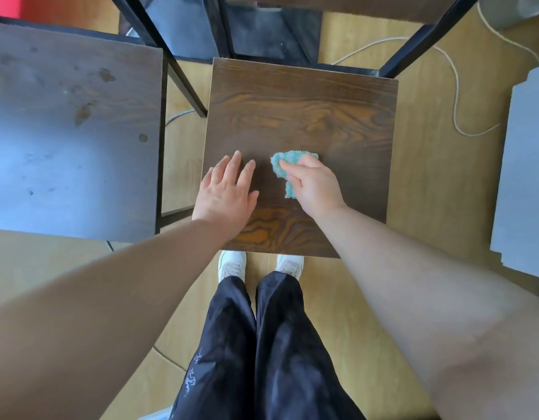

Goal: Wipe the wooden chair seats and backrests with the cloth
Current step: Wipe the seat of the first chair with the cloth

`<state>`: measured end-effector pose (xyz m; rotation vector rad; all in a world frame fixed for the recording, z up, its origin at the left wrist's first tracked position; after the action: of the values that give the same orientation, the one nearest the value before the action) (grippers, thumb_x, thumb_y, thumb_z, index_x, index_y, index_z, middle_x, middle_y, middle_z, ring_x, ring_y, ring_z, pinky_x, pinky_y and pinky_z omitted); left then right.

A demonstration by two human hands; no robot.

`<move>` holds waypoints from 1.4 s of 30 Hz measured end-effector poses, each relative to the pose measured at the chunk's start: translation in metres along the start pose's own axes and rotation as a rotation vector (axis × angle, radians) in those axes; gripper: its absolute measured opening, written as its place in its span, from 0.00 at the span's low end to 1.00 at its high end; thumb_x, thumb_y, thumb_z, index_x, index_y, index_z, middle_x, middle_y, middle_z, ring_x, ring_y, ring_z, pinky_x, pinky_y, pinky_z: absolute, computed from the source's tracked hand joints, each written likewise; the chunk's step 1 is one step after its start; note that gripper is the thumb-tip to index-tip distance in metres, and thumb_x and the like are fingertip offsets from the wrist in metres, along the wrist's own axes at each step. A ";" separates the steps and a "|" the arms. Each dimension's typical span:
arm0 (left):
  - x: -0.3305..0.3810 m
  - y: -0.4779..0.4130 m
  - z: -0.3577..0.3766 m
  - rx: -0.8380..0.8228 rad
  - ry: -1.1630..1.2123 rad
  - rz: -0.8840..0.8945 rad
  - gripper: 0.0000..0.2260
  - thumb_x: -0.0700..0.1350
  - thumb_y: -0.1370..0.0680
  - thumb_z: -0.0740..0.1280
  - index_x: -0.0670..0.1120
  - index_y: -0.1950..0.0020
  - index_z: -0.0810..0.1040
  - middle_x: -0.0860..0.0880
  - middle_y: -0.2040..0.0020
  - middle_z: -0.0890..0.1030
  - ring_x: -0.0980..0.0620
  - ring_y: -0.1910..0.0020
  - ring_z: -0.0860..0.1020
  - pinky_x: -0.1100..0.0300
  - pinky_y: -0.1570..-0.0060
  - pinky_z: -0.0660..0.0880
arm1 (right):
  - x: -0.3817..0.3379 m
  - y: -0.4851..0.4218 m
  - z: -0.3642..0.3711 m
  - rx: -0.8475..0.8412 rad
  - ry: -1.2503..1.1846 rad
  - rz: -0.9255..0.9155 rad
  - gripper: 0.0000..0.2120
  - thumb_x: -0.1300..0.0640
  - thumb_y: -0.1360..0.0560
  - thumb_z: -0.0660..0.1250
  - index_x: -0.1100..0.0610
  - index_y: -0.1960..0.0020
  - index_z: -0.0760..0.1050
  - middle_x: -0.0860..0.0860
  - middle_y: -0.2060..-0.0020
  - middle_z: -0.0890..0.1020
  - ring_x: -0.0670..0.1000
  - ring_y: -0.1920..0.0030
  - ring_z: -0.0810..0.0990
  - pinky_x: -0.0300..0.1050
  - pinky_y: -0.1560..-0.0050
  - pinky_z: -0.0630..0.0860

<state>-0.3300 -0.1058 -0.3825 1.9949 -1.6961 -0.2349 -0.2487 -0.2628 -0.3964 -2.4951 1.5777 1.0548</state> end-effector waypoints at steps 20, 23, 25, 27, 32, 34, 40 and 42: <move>0.011 0.095 0.040 -0.078 -0.056 0.077 0.26 0.54 0.16 0.55 0.49 0.20 0.55 0.45 0.19 0.53 0.44 0.21 0.51 0.47 0.24 0.51 | -0.026 0.113 0.066 -0.142 -0.178 0.056 0.11 0.52 0.19 0.63 0.58 0.47 0.79 0.48 0.62 0.73 0.50 0.60 0.74 0.44 0.60 0.69; 0.014 0.095 0.037 -0.067 -0.064 0.070 0.26 0.54 0.16 0.55 0.48 0.20 0.54 0.45 0.19 0.53 0.45 0.21 0.51 0.48 0.24 0.51 | -0.028 0.117 0.063 -0.151 -0.147 0.037 0.12 0.53 0.18 0.62 0.55 0.39 0.79 0.49 0.56 0.75 0.50 0.55 0.75 0.45 0.55 0.72; 0.016 0.089 0.033 -0.058 -0.075 0.070 0.26 0.54 0.16 0.55 0.49 0.20 0.53 0.45 0.19 0.52 0.45 0.21 0.51 0.48 0.24 0.51 | -0.026 0.115 0.049 -0.090 -0.154 0.027 0.14 0.57 0.19 0.62 0.53 0.35 0.78 0.50 0.52 0.77 0.50 0.51 0.75 0.43 0.52 0.73; 0.019 0.079 0.026 -0.043 -0.083 0.069 0.26 0.54 0.16 0.54 0.49 0.20 0.53 0.45 0.19 0.52 0.45 0.21 0.50 0.48 0.24 0.51 | -0.018 0.108 0.028 -0.005 -0.173 0.045 0.15 0.60 0.20 0.63 0.54 0.35 0.78 0.50 0.52 0.76 0.50 0.51 0.75 0.35 0.53 0.71; 0.034 0.046 0.005 0.001 -0.082 0.079 0.26 0.54 0.16 0.54 0.49 0.20 0.54 0.45 0.19 0.53 0.44 0.21 0.51 0.47 0.24 0.52 | 0.018 0.077 -0.026 0.141 -0.265 0.192 0.14 0.60 0.20 0.64 0.55 0.36 0.79 0.49 0.50 0.76 0.45 0.52 0.75 0.20 0.57 0.66; 0.045 0.027 -0.006 0.022 -0.079 0.087 0.26 0.54 0.16 0.55 0.49 0.20 0.54 0.45 0.19 0.53 0.44 0.21 0.51 0.47 0.23 0.53 | 0.034 0.060 -0.050 0.192 -0.288 0.227 0.14 0.61 0.21 0.64 0.55 0.37 0.80 0.49 0.52 0.76 0.46 0.53 0.75 0.20 0.57 0.65; 0.073 -0.044 -0.043 0.095 -0.119 0.118 0.26 0.55 0.16 0.52 0.50 0.19 0.51 0.45 0.19 0.51 0.45 0.21 0.50 0.48 0.23 0.52 | 0.083 -0.008 -0.117 0.310 -0.220 0.295 0.15 0.59 0.20 0.63 0.53 0.34 0.78 0.48 0.48 0.75 0.49 0.49 0.78 0.33 0.51 0.74; 0.078 -0.068 -0.053 0.109 -0.137 0.121 0.27 0.55 0.16 0.52 0.50 0.19 0.50 0.45 0.19 0.50 0.45 0.21 0.49 0.48 0.23 0.51 | 0.096 -0.030 -0.135 0.350 -0.193 0.313 0.15 0.59 0.20 0.63 0.53 0.34 0.77 0.50 0.45 0.76 0.50 0.46 0.78 0.43 0.46 0.80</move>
<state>-0.2314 -0.1602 -0.3550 1.9838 -1.9474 -0.2459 -0.1275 -0.3713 -0.3537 -1.9098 1.9336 0.9125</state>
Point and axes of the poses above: each hand's wrist, its own y-axis away from the middle knuckle, its own z-axis out of the palm, x = y × z, the point moved 6 cm from there along -y, towards the middle knuckle
